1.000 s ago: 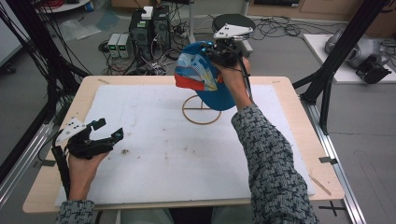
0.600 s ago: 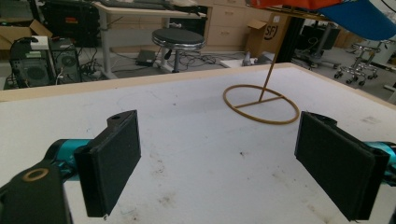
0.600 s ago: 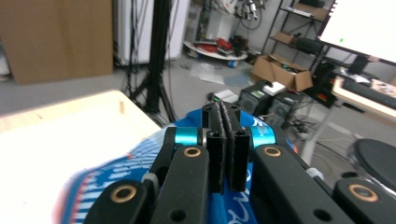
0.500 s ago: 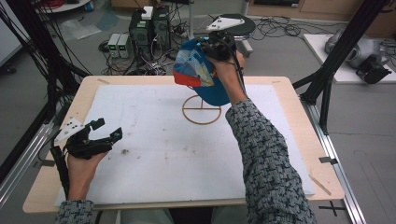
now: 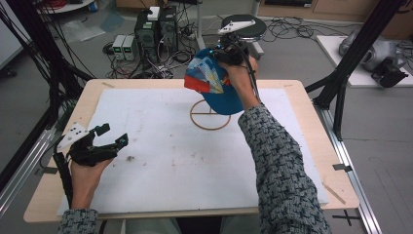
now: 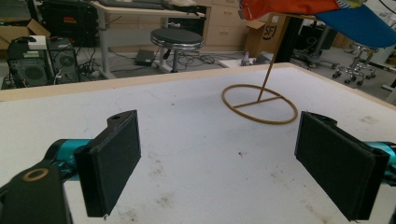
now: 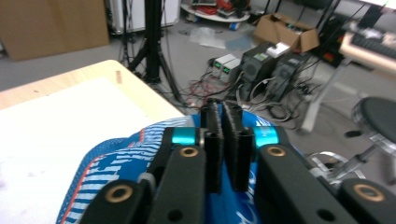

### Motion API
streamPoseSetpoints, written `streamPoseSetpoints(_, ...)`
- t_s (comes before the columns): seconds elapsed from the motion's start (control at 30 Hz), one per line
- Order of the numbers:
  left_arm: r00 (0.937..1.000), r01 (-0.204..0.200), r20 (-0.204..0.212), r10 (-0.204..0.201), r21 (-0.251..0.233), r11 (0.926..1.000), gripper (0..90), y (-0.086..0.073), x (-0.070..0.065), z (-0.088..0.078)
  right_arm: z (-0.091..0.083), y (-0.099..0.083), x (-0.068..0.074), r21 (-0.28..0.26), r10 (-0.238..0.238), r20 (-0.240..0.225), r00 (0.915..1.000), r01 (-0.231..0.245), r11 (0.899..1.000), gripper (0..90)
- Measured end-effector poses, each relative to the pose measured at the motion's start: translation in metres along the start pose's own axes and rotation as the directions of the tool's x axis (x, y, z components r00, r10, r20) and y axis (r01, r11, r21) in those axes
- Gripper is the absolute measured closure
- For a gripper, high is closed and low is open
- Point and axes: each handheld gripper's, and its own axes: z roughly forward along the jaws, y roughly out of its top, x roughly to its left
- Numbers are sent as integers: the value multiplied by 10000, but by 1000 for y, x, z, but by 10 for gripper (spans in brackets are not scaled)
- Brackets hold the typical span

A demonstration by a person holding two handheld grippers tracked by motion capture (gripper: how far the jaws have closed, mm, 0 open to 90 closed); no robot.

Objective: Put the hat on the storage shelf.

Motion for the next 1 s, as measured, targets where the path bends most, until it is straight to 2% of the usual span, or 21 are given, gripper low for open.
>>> streamPoseSetpoints(0.07,10000,-17,25,17,1,10000,146,0,-1,1,0,-2,-2,93,227,-138,9996,-225,9997,765)
streamPoseSetpoints(0.13,10000,-20,46,20,25,10000,146,0,-2,2,-1,-5,-2,229,238,-101,9997,-236,9995,732)
streamPoseSetpoints(0.23,10000,4,50,-5,47,10000,146,-1,-2,2,-5,-7,-3,-48,411,-238,9989,-412,9991,665)
streamPoseSetpoints(0.33,10000,-17,43,16,63,10000,146,-1,-2,2,-9,-7,-4,-123,380,-187,9991,-382,9992,582)
streamPoseSetpoints(0.47,10000,-35,65,34,56,10000,146,-1,-2,2,-15,-9,-6,-366,551,-156,9984,-556,9978,529)
streamPoseSetpoints(0.5,10000,2,47,-2,28,10000,146,-1,-3,2,-20,-11,-8,-518,673,60,9977,-669,9964,432)
streamPoseSetpoints(0.6,10000,-55,52,55,56,10000,146,-1,-2,2,-31,-17,-15,-884,1084,314,9936,-1053,9905,364)
streamPoseSetpoints(0.73,10000,-60,59,59,73,10000,146,-2,-3,4,-48,-28,-27,-1176,1428,723,9871,-1337,9840,305)
streamPoseSetpoints(0.8,9999,-83,62,82,99,9999,146,-2,-4,4,-56,-31,-32,-1190,1599,752,9843,-1504,9814,281)
streamPoseSetpoints(0.9,9999,-116,74,115,130,9998,146,-2,-5,5,-71,-39,-39,-1589,1625,1041,9812,-1449,9766,275)
streamPoseSetpoints(1.0,9999,-145,47,145,114,9998,146,-2,-5,6,-86,-49,-45,-1690,1786,1166,9770,-1577,9729,252)
